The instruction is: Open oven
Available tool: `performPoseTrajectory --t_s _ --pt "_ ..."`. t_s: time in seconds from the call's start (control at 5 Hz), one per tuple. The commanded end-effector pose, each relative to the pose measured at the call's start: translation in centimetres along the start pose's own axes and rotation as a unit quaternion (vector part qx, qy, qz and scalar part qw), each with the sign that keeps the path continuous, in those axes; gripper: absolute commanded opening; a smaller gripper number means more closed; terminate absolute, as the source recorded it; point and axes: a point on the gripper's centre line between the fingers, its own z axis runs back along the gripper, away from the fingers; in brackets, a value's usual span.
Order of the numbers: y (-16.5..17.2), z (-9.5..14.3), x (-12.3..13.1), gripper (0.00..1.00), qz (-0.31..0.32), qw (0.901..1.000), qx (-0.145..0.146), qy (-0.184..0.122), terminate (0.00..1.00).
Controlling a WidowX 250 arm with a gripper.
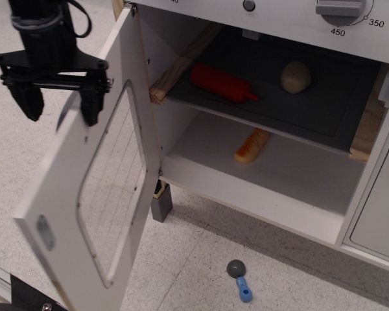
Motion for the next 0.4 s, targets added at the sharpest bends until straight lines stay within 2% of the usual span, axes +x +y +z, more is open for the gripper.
performPoseTrajectory --t_s 0.0,0.2 --pt "0.9 3.0 3.3 1.0 0.0 0.9998 -0.013 -0.014 0.0" --pt "-0.8 4.9 3.4 1.0 0.02 0.9993 -0.031 -0.005 1.0"
